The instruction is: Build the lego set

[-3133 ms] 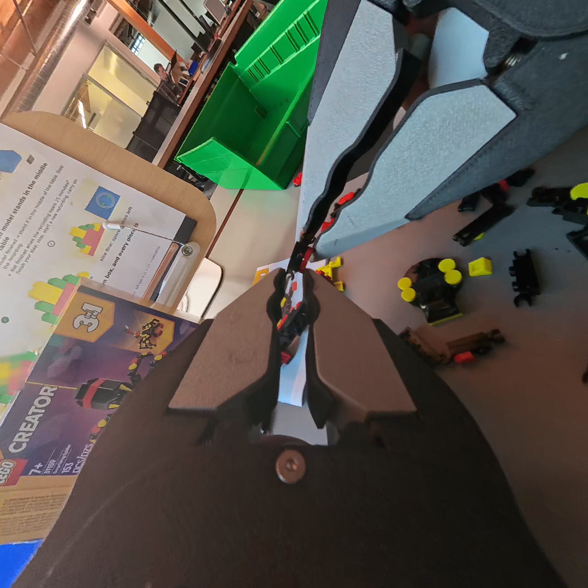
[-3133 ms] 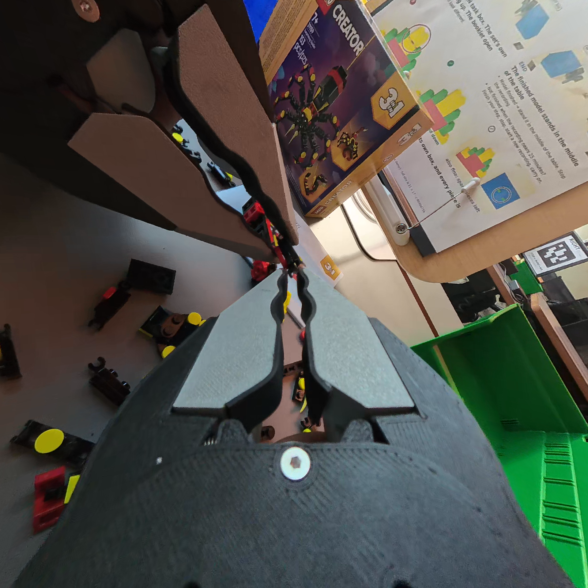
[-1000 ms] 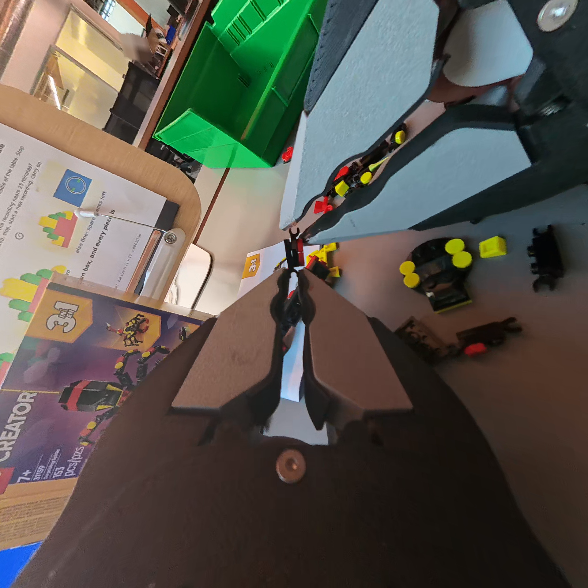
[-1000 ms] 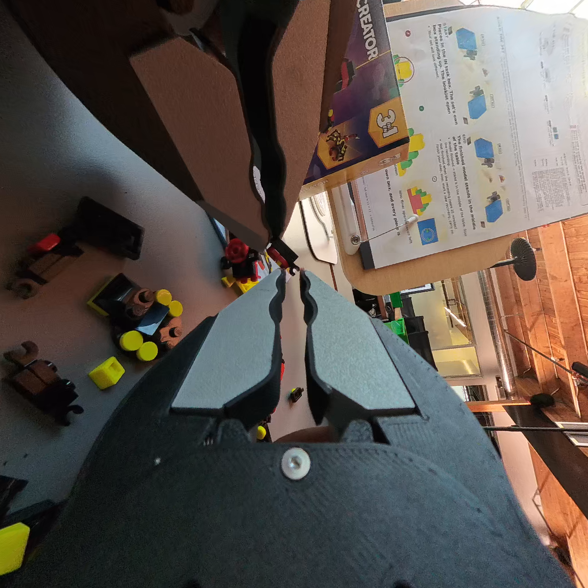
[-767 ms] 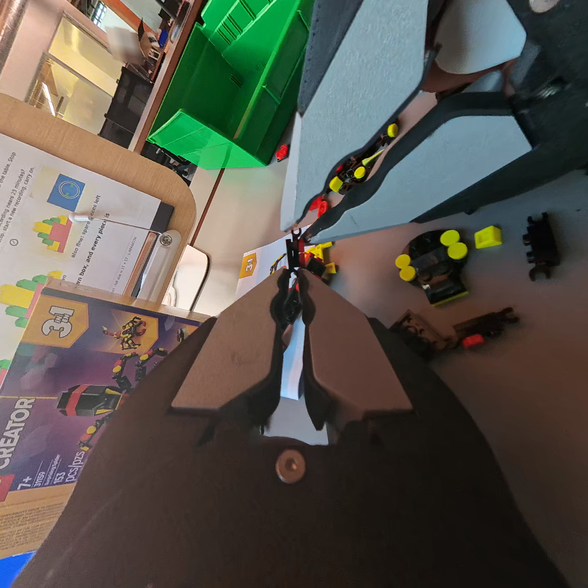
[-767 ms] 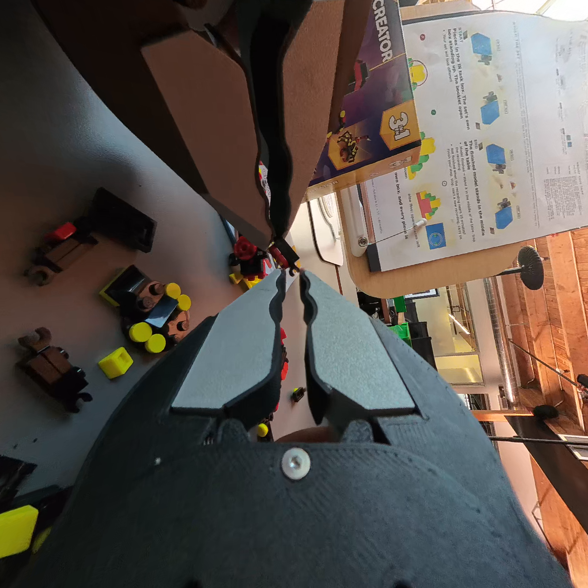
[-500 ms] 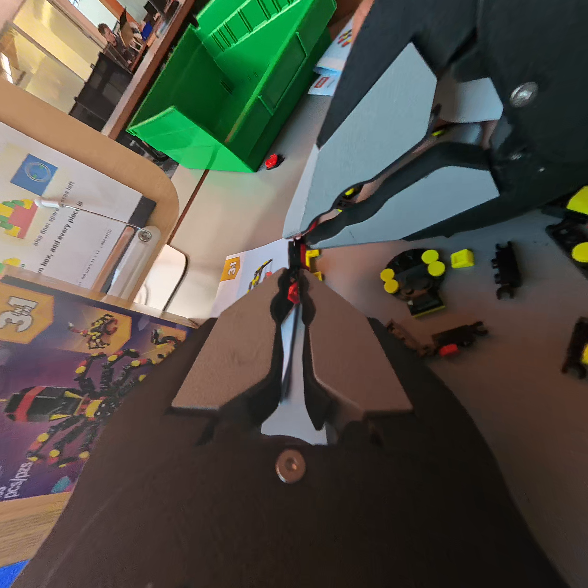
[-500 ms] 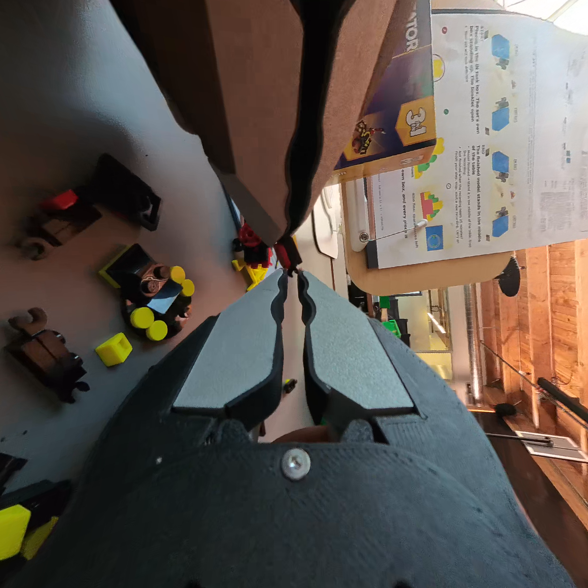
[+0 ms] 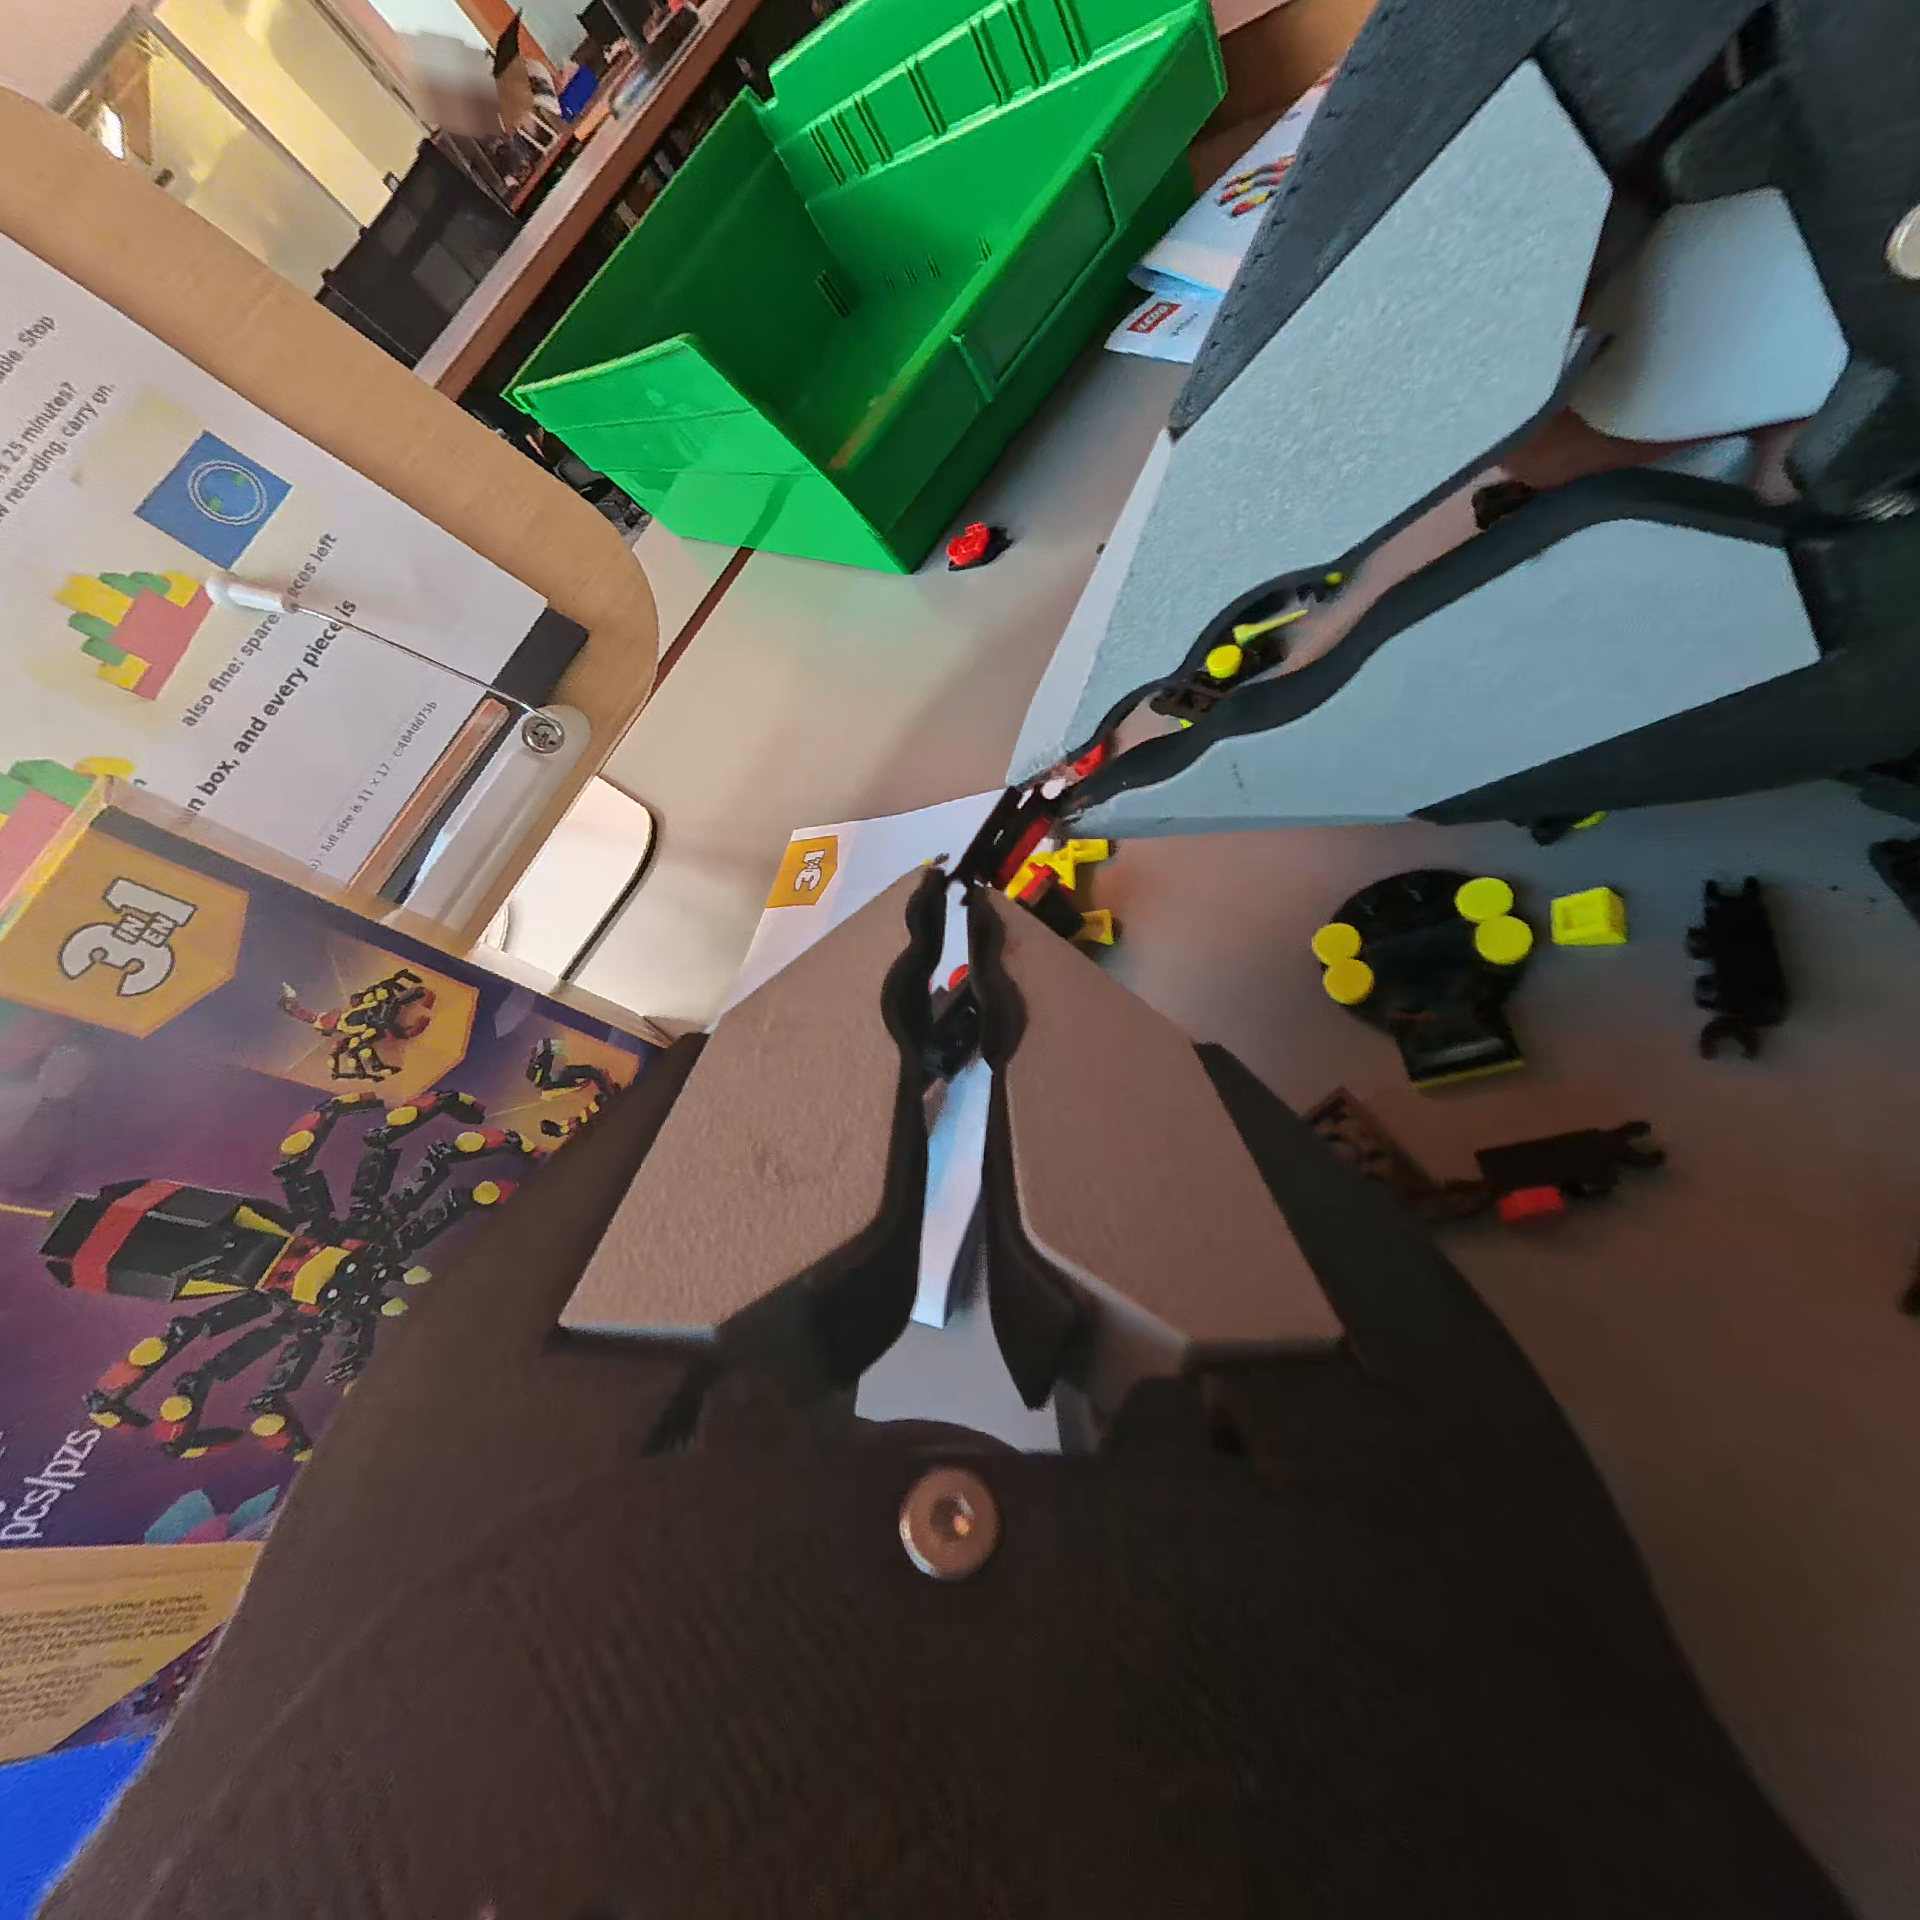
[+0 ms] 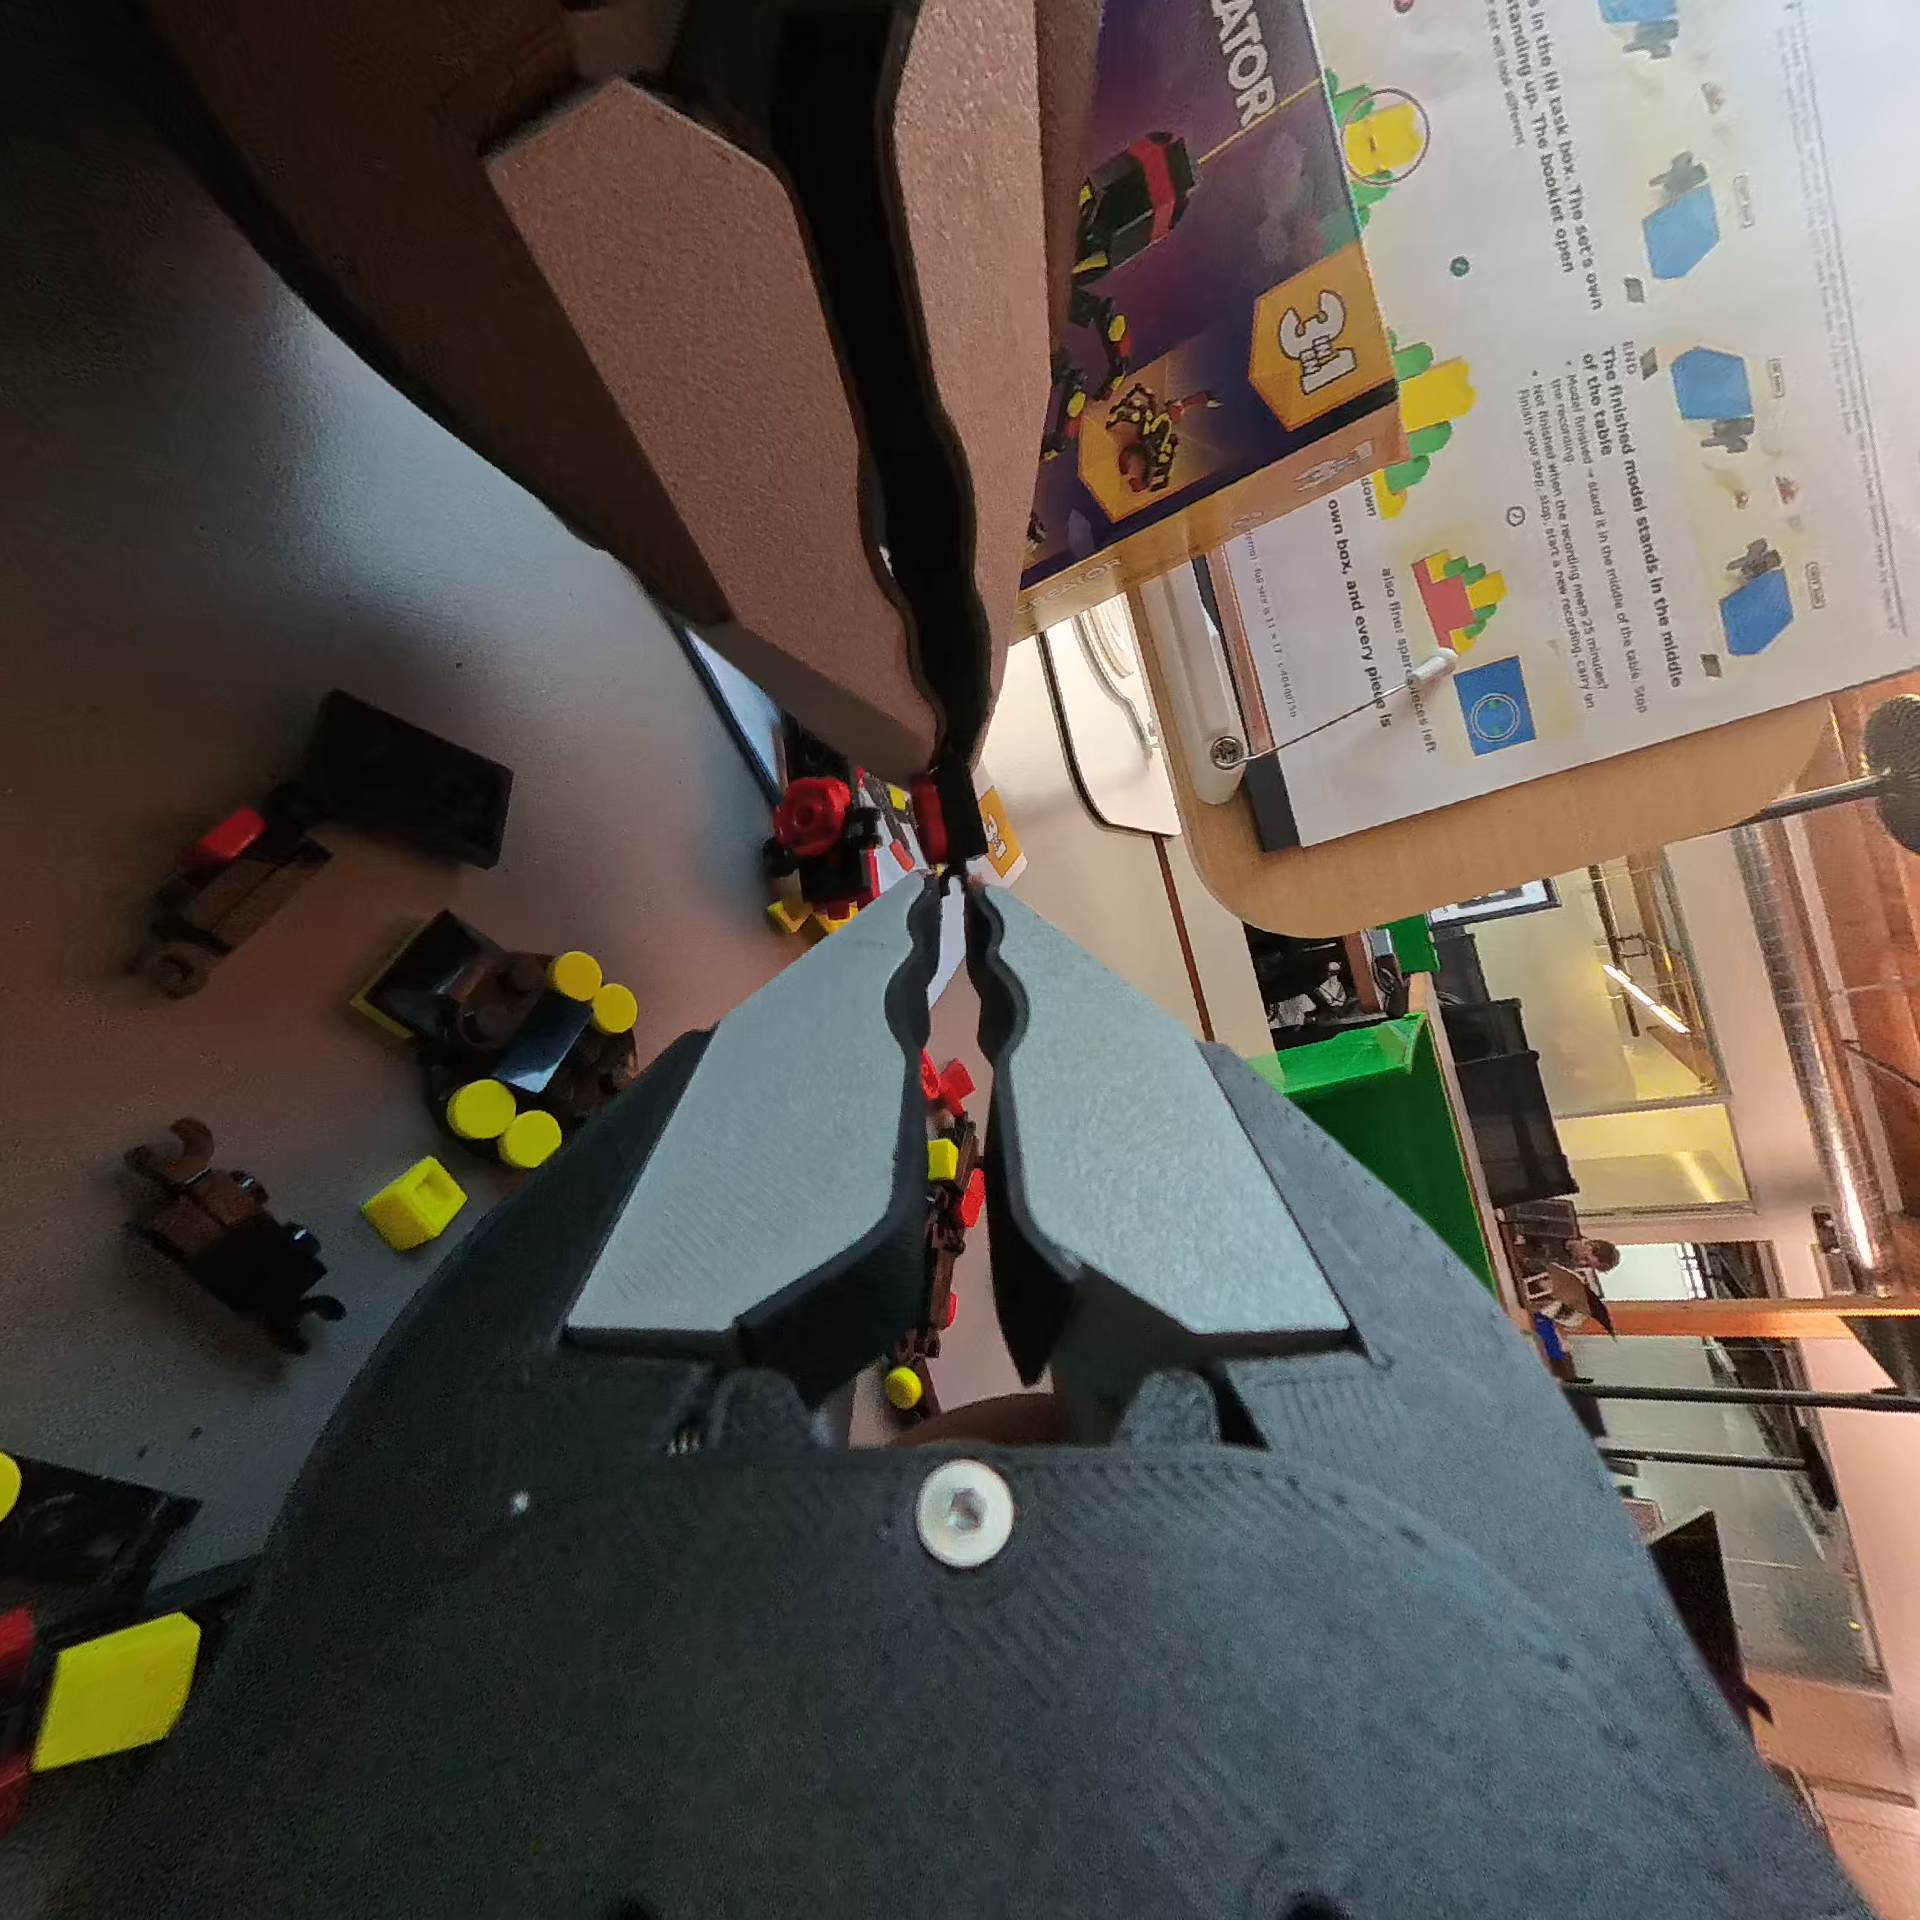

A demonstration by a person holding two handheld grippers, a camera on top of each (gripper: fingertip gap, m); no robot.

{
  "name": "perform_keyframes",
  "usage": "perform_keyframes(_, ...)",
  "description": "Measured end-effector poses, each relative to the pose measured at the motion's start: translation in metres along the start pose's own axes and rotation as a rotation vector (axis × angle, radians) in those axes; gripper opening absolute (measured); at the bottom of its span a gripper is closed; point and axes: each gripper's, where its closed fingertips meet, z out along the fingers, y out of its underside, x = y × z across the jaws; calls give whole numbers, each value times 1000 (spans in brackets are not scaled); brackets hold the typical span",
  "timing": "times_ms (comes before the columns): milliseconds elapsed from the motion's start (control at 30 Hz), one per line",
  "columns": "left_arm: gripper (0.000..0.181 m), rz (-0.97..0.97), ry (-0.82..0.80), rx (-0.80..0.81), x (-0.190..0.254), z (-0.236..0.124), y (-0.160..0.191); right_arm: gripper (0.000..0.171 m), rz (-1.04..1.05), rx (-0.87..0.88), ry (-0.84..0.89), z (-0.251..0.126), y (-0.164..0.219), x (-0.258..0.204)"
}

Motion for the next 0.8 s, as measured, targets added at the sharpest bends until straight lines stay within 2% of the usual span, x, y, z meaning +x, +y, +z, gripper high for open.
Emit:
perform_keyframes(300, 3, -45, 22, 59, -4, 1, -8, 2, 211, 61, -19, -1, -1, 12)
perform_keyframes(800, 1, 0, -24, 24, -15, 3, 4, 2, 154, 59, -3, 5, 13, 16)
